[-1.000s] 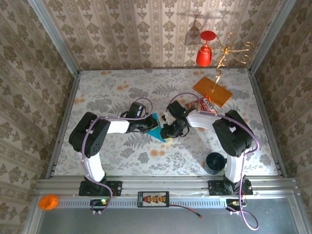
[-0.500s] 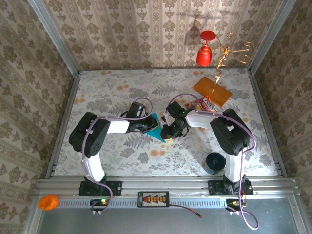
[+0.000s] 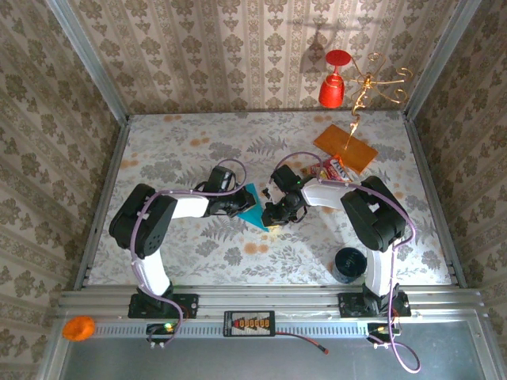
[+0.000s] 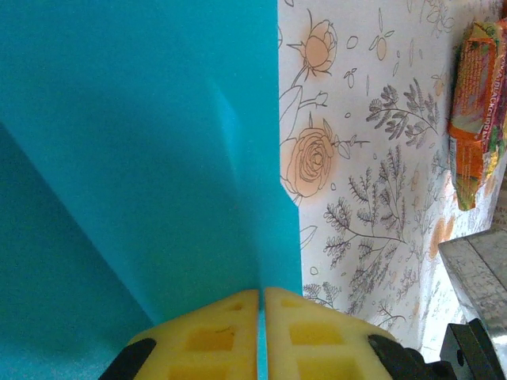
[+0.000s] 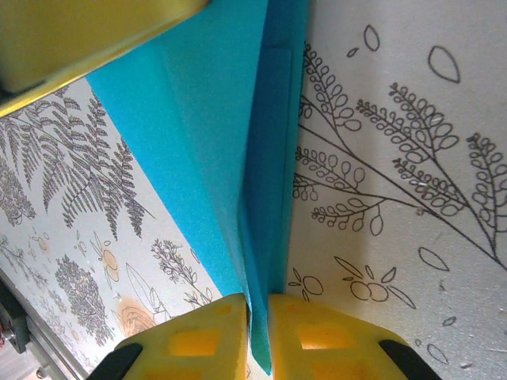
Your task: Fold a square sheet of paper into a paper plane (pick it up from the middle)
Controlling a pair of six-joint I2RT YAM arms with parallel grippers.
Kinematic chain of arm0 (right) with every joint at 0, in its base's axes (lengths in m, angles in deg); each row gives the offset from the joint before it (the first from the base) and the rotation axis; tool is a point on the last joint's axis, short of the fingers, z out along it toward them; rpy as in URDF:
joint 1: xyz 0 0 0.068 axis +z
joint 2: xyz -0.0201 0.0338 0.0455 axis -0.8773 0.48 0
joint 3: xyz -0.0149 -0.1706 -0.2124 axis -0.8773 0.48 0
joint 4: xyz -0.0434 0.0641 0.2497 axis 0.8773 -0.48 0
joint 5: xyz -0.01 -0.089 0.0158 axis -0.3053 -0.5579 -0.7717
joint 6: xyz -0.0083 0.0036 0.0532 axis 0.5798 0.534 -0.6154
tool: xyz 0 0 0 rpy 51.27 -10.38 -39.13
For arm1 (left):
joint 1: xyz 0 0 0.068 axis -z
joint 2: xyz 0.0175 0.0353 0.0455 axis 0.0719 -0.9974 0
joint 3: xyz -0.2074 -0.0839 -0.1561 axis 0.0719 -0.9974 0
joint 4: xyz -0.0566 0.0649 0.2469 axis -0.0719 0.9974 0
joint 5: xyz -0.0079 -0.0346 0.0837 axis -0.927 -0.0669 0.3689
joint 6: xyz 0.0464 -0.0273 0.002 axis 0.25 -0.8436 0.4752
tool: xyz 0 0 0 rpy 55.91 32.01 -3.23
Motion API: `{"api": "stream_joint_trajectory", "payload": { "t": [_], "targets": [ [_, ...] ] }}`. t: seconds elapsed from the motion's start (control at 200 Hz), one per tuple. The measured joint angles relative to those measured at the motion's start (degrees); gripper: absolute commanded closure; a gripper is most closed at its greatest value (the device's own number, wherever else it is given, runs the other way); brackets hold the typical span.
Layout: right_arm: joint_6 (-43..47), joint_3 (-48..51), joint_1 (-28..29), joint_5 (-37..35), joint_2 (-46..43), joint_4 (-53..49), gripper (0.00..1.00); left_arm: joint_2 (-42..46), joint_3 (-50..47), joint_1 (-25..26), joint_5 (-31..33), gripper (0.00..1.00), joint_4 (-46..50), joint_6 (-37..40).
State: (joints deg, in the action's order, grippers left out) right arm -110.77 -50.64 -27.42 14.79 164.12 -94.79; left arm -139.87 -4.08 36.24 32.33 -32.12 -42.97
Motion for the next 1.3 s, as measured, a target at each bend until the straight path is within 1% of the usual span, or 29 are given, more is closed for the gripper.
{"api": "stream_joint_trajectory", "payload": {
  "t": [0.755, 1.3],
  "targets": [
    [-0.2, -0.1, -1.0, 2.4, 0.8, 0.0, 0.85, 0.0, -0.1, -0.3, 0.4, 0.89, 0.4, 0.0],
    [-0.2, -0.3, -1.0, 2.4, 1.0, -0.5, 0.85, -0.8, 0.3, -0.4, 0.3, 0.89, 0.6, 0.0]
  ]
}}
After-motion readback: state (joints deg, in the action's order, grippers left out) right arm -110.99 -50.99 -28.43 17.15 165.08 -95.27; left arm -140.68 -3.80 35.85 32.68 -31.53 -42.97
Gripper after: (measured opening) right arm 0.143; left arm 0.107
